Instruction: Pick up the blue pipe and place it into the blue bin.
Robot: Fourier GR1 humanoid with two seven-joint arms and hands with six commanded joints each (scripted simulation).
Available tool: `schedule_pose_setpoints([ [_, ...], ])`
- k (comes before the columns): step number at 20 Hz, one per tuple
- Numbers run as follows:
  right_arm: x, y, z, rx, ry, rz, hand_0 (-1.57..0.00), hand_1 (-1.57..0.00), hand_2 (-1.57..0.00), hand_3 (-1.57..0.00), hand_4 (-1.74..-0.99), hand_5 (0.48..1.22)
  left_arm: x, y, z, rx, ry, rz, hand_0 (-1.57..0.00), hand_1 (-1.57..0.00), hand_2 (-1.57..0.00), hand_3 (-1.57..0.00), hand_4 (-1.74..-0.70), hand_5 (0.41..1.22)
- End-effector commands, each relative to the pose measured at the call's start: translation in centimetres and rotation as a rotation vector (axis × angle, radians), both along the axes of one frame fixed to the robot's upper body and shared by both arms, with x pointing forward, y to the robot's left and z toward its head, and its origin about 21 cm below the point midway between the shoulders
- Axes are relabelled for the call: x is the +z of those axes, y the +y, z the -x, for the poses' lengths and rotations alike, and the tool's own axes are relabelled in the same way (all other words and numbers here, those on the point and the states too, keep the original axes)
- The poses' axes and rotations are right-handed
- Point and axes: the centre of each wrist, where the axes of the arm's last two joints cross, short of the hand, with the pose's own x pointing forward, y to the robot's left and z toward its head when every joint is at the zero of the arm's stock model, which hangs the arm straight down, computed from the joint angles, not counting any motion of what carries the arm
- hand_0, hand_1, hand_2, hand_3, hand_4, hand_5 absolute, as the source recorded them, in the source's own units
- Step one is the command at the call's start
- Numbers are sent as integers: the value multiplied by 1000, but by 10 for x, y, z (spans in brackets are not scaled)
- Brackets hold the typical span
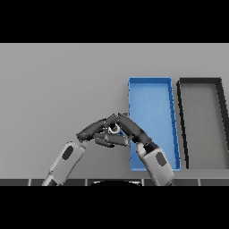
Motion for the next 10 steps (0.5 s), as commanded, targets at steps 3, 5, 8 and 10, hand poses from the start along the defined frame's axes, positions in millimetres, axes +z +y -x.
schedule_pose_setpoints([
  [3,0,2,-2,-4,15,-9,-1570,-1570,-1570,-1570,-1488,1220,-3,1,1,13,26,-2,-20,-19,-17,-18,-897,569],
  [5,6,-2,0,-13,38,-38,-1571,-1571,-1571,-1571,-1490,1221,-4,1,4,24,33,-13,-12,-12,-10,-11,-896,555],
  [8,25,-5,2,13,88,-102,-1571,-1571,-1571,-1571,-1581,1221,-9,6,4,33,64,-29,-6,-5,-5,-5,-911,534],
  [10,38,-14,0,9,122,-140,-1571,-1571,-1571,-1571,-1639,1221,-8,2,7,27,69,-28,-3,-3,-3,-3,-915,514],
])
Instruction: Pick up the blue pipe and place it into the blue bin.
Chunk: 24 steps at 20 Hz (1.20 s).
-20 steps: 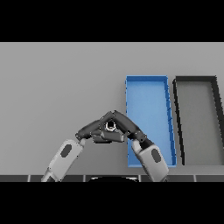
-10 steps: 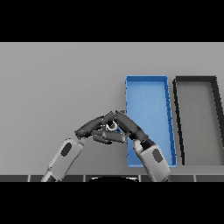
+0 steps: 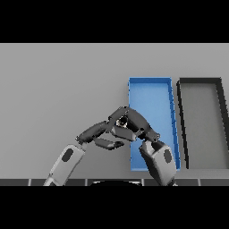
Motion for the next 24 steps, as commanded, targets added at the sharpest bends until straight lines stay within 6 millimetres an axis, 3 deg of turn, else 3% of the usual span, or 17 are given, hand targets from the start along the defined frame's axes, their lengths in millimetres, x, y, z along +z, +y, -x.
schedule_pose_setpoints([
  [1,9,-6,0,-2,14,-26,-1571,-1571,-1571,-1571,-1659,1221,3,-3,1,-4,2,-2,-3,-2,-2,-2,-915,507],
  [8,105,-51,-15,-139,-114,-172,-1571,-1571,-1571,-1571,-1724,1117,3,-1,4,-12,-17,-4,0,0,0,0,-908,502],
  [11,127,-77,-27,-310,-125,-173,-1571,-1571,-1571,-1571,-1732,1117,3,6,6,-16,-10,5,1,1,1,1,-906,492],
  [14,115,-114,-42,-484,-48,-155,-1571,-1571,-1571,-1571,-1736,1135,4,5,2,-12,-6,12,1,1,1,1,-911,490],
  [17,85,-141,-49,-611,83,-131,-1571,-1571,-1571,-1571,-1739,1124,7,7,1,3,5,11,1,1,1,1,-906,489],
  [24,-12,-155,-35,-770,425,-89,-1571,-1571,-1571,-1571,-1741,1120,6,10,0,3,8,4,1,1,1,1,-888,473],
])
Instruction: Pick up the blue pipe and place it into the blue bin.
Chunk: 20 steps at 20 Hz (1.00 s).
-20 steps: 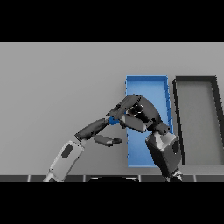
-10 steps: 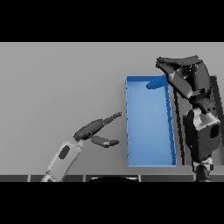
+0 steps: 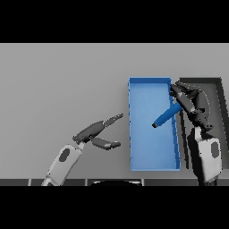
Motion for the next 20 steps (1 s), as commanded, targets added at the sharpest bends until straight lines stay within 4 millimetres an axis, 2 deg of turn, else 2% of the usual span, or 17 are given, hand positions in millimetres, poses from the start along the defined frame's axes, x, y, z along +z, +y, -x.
schedule_pose_setpoints([
  [1,-10,-4,3,-23,53,-16,-1571,-1571,-1571,-1571,-1741,1120,-1,-4,0,-3,8,2,1,1,1,1,-887,470],
  [4,-45,-1,20,-25,218,-27,-1571,-1571,-1571,-1571,-1741,1122,-3,-5,0,5,-4,5,1,1,1,1,-881,463],
  [8,-78,2,28,-30,336,-18,-1571,-1571,-1571,-1571,-1591,1114,0,-5,-2,7,2,2,1,1,1,1,-884,460],
  [9,-83,1,29,-45,312,-10,-1571,-1571,-1571,-1330,-1599,1110,0,-6,-2,2,7,2,1,1,1,1,-885,457],
  [10,-90,2,29,-66,333,-9,-1563,-1459,-1393,-1122,-1547,1133,-1,-6,-1,1,6,0,1,1,1,1,-886,455],
  [12,-100,5,29,-95,306,-21,-1045,-933,-891,-718,-1455,1164,-2,-5,0,6,11,1,1,1,1,1,-885,454],
  [13,-105,5,29,-121,300,-13,-836,-746,-712,-574,-1392,1176,-2,-3,1,-1,2,0,1,1,1,1,-885,453],
  [14,-110,5,27,-121,291,-15,-668,-597,-570,-459,-1338,1157,-1,-6,1,4,8,-2,1,1,1,1,-886,454],
  [15,-111,5,26,-86,276,40,-534,-477,-456,-367,-1285,1141,0,-4,1,7,10,-6,1,1,1,1,-888,453],
  [17,-116,1,29,-54,209,138,-342,-305,-291,-234,-1208,1028,2,-9,3,4,8,5,1,1,1,1,-891,452],
  [19,-126,-7,32,-32,133,254,-218,-195,-186,-150,-1165,924,0,-8,3,8,5,9,1,1,1,1,-895,453],
  [20,-133,-7,36,9,318,280,-174,-156,-149,-120,-1149,887,-1,-7,3,4,12,5,1,1,1,1,-896,451],
])
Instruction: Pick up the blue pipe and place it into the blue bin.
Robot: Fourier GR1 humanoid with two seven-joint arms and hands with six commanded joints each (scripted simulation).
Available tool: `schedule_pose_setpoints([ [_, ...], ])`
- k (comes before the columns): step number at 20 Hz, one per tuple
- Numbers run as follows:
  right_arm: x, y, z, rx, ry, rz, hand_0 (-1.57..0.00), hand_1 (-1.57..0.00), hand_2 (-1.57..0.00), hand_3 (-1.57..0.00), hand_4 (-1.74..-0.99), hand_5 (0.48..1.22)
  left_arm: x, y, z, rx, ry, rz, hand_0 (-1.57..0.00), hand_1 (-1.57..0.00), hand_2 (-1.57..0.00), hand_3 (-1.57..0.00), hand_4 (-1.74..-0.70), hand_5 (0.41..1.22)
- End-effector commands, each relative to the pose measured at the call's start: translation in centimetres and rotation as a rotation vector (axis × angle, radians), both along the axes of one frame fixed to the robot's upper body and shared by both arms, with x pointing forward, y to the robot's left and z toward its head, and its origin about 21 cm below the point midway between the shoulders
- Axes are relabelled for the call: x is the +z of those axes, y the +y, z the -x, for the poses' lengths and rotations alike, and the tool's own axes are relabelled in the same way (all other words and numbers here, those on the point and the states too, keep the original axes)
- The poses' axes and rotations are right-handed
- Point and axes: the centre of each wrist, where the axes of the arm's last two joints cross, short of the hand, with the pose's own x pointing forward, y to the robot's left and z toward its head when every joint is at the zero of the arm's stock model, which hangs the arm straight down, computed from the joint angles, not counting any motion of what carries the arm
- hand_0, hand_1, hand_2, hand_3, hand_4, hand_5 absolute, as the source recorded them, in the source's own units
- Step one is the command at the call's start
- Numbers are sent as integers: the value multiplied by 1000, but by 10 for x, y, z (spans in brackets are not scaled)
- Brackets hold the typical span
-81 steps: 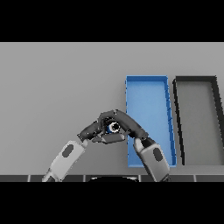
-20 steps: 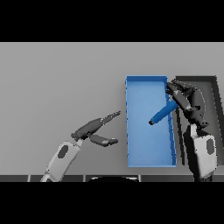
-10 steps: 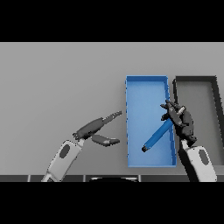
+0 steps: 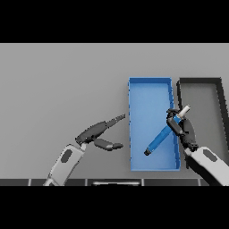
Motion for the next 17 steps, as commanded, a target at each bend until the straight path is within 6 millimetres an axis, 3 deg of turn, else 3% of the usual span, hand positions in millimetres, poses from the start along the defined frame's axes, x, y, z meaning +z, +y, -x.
schedule_pose_setpoints([
  [1,2,11,-2,34,212,-11,-139,-124,-119,-95,-1131,857,0,0,-2,3,0,-9,1,1,1,1,-897,450],
  [3,3,20,-9,49,372,4,-89,-79,-76,-61,-1126,794,2,-2,-3,5,2,-9,1,1,1,1,-901,453],
  [7,3,26,-14,21,402,29,-36,-32,-30,-24,-1122,705,-2,0,-3,6,12,-2,1,1,1,1,-914,459],
  [11,1,24,-9,28,390,7,-14,-12,-12,-9,-1127,680,-3,-1,1,-2,7,7,1,1,1,1,-920,465],
  [17,1,20,-13,43,370,-4,-9,-8,-7,-6,-1129,677,-2,-3,-9,6,15,3,1,1,1,1,-920,468],
])
